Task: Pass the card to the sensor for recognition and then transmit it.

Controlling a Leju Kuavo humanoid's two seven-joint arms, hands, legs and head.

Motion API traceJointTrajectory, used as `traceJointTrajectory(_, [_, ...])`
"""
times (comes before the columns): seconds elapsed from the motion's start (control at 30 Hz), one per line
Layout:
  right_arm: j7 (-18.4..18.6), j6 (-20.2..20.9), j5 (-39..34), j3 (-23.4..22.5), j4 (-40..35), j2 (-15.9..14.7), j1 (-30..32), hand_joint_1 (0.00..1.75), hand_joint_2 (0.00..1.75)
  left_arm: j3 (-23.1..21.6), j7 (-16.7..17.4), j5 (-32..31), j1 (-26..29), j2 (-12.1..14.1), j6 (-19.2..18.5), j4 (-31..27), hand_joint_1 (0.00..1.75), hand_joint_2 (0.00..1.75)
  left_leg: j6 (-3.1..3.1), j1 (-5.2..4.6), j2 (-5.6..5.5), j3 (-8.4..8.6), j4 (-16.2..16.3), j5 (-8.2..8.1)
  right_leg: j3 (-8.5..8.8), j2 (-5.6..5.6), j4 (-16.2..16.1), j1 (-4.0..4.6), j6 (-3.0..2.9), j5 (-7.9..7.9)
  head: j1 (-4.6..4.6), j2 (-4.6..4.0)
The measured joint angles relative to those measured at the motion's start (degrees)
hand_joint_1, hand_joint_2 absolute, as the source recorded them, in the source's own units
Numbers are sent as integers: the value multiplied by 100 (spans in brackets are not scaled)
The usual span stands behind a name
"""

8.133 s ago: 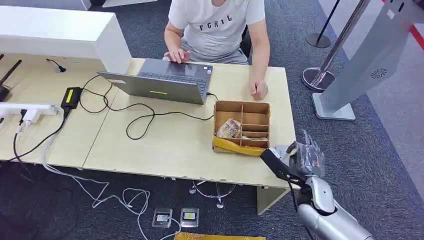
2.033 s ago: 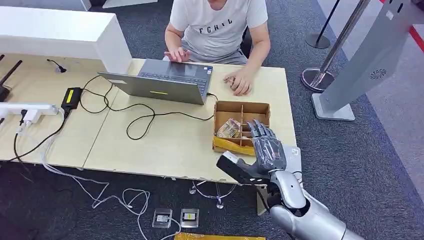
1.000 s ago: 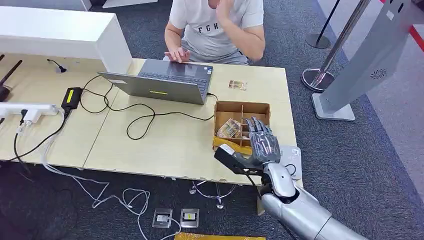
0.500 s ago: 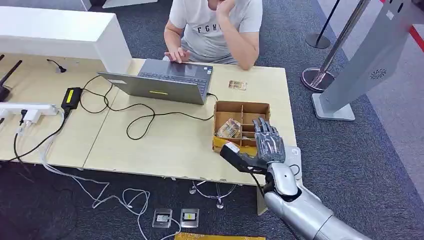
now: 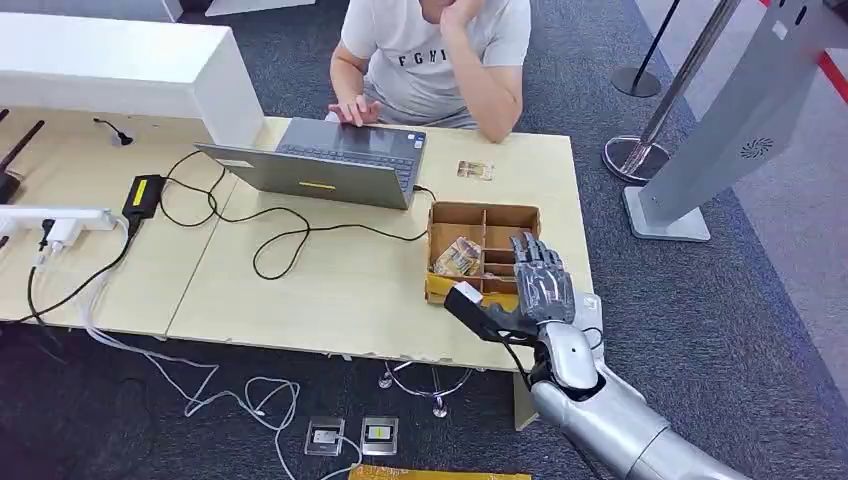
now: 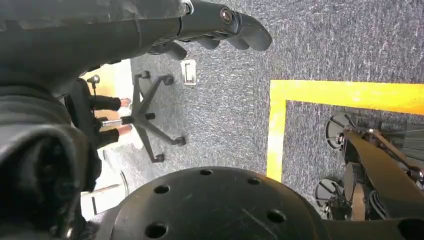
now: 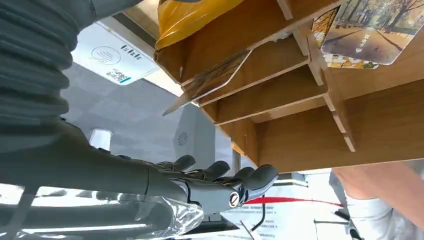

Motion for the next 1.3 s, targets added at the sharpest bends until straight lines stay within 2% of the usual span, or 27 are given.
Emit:
traceJointTrajectory(0.37, [-33, 20, 2, 9, 131, 37, -22, 0, 175, -46, 0, 2, 0, 13, 2, 0, 0, 0, 0, 0, 0, 0, 0, 0, 0, 0, 0, 0, 0, 0, 0, 0])
traceJointTrajectory(0.67, [-101, 98, -13, 15, 260, 116, -24, 10, 175, -46, 7, 13, -1, 15, 4, 0, 0, 0, 0, 0, 0, 0, 0, 0, 1, 0, 0, 0, 0, 0, 0, 0])
traceJointTrajectory(0.93, [-199, 94, -179, 15, 457, 162, -32, 12, 175, -46, 7, 17, -1, 17, 11, 0, 0, 0, 0, 0, 0, 0, 0, 0, 0, 0, 0, 0, 0, 0, 0, 0])
traceJointTrajectory(0.97, [-199, 94, -197, 15, 483, 164, -34, 37, 175, -46, 7, 17, -1, 17, 15, 0, 0, 0, 0, 0, 0, 0, 0, 0, 0, 0, 0, 0, 0, 0, 0, 0])
traceJointTrajectory(1.0, [-199, 96, -208, 15, 507, 164, -36, 98, 175, -46, 7, 17, -1, 17, 17, 0, 0, 0, 0, 0, 0, 0, 0, 0, 0, 0, 0, 0, 0, 0, 0, 0])
traceJointTrajectory(1.03, [-199, 96, -216, 15, 525, 166, -36, 140, 175, -46, 7, 17, -1, 17, 20, 0, 0, 0, 0, 0, 0, 0, 0, 0, 0, 0, 0, 0, 0, 0, 0, 0])
traceJointTrajectory(1.07, [-199, 92, -225, 15, 548, 173, -37, 148, 175, -46, 7, 15, -1, 17, 20, 0, 0, 0, 0, 0, 0, 0, 0, 0, 0, 0, 0, 0, 0, 0, 0, 0])
traceJointTrajectory(1.17, [-201, 74, -234, 17, 636, 197, -44, 140, 175, -46, 7, 18, -1, 17, 22, 0, 0, 0, 0, 0, 0, 0, 0, 0, 0, 0, 0, 0, 0, 0, 0, 0])
traceJointTrajectory(1.2, [-205, 72, -236, 17, 656, 203, -46, 98, 175, -46, 7, 17, -1, 17, 22, 0, 0, 0, 0, 0, 0, 0, 0, 0, 0, -1, 0, 0, 0, 0, 0, 2])
traceJointTrajectory(1.23, [-208, 63, -236, 17, 675, 205, -55, 23, 175, -46, 7, 18, 0, 17, 24, 0, 0, 0, 0, 0, 0, 0, 0, 0, 0, 0, 0, 0, 0, 0, 0, 0])
traceJointTrajectory(1.27, [-210, 59, -236, 17, 691, 210, -74, 0, 175, -46, 7, 17, 0, 17, 26, 0, 0, 0, 0, 0, 0, 1, 0, 0, 0, 1, 0, 0, 0, 0, -2, 0])
traceJointTrajectory(1.3, [-208, 48, -236, 20, 706, 212, -81, 0, 175, -46, 7, 20, -1, 17, 28, 0, 0, 0, 0, 0, 0, 1, 0, 0, 1, 1, 0, 0, 0, 0, 0, 0])
